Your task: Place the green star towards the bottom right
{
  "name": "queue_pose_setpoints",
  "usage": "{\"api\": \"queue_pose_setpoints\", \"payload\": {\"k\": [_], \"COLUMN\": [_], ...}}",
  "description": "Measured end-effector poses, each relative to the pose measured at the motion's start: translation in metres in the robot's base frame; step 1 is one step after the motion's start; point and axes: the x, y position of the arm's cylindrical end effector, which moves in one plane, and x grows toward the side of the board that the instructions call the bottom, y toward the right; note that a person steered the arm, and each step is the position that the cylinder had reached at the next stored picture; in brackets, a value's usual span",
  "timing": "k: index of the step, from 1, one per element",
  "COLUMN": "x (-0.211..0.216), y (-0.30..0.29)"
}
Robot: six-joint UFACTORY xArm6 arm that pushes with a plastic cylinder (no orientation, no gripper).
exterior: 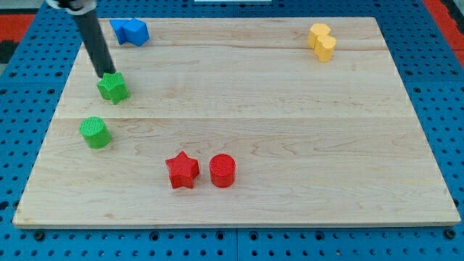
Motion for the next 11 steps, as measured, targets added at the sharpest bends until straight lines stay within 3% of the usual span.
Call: {"api": "queue_pose_setpoints", "payload": {"k": [1,3,6,8,9,10,11], "x": [0.018,0.060,0.034,0.090,0.125,0.145,0.156], "y": [-0.013,0.103,0.137,0.228,0.240,0.288,0.290]}}
